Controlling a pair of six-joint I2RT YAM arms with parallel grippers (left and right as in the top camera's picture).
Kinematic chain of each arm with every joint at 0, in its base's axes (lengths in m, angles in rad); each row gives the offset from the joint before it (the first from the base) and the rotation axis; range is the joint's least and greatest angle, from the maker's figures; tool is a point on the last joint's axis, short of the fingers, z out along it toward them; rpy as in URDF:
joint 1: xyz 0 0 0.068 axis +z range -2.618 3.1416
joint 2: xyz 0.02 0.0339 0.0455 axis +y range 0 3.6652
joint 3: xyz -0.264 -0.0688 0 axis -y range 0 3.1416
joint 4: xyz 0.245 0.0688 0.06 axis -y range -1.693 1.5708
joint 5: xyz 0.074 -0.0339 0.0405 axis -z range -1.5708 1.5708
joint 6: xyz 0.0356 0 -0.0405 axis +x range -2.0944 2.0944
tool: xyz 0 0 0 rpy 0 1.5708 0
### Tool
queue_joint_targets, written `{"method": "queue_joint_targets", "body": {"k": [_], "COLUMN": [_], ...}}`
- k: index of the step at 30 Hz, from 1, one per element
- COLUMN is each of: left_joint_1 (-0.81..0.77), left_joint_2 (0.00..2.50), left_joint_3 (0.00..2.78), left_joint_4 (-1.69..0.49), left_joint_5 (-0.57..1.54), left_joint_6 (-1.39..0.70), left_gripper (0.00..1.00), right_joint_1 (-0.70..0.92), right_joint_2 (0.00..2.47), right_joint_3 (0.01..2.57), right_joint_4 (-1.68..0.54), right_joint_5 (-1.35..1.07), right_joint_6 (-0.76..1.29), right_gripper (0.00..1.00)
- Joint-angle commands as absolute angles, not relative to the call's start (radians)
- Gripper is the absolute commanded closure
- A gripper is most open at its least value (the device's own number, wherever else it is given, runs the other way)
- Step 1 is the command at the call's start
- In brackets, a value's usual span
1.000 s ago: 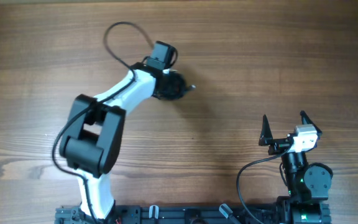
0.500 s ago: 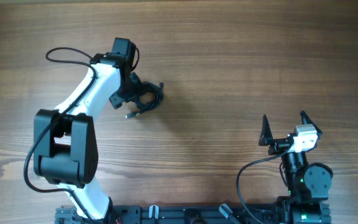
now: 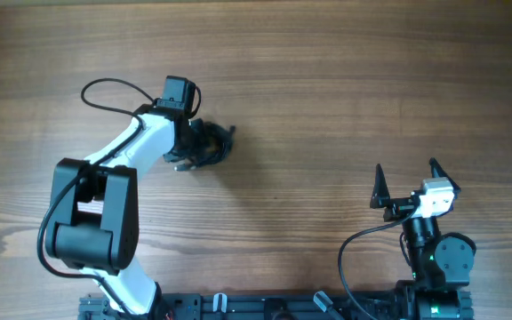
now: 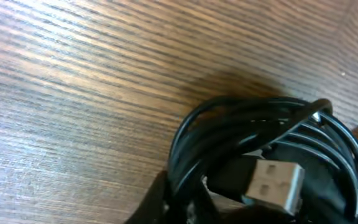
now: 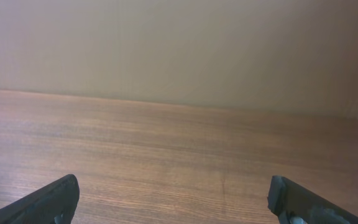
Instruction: Untangle cables
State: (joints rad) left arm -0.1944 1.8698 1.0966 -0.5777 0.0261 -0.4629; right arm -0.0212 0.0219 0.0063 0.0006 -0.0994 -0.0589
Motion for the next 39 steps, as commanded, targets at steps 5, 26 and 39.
{"method": "queue_joint_targets", "body": {"k": [5, 26, 39], "left_joint_1": [-0.196, -0.228, -0.249], "left_joint_2": [1.890, 1.882, 1.937], "left_joint_3": [1.061, 1.131, 1.143], "left_joint_4": [-0.670, -0.604, -0.584], "left_joint_5": [0.380, 0.111, 0.114], "left_joint_6": [-1.046, -0.059, -0.226], "left_gripper": [0.96, 0.31, 0.96], "right_joint_1": [-0.016, -0.016, -0.016], "right_joint_2": [0.014, 0.014, 0.014], "right_joint_3": [0.005, 0.005, 0.005], "right_joint_4": [0.004, 0.005, 0.005], "right_joint_5": [-0.089, -0.089, -0.089], "right_joint_6": [-0.077, -0.076, -0.076], "right_gripper": [0.00, 0.00, 0.00]}}
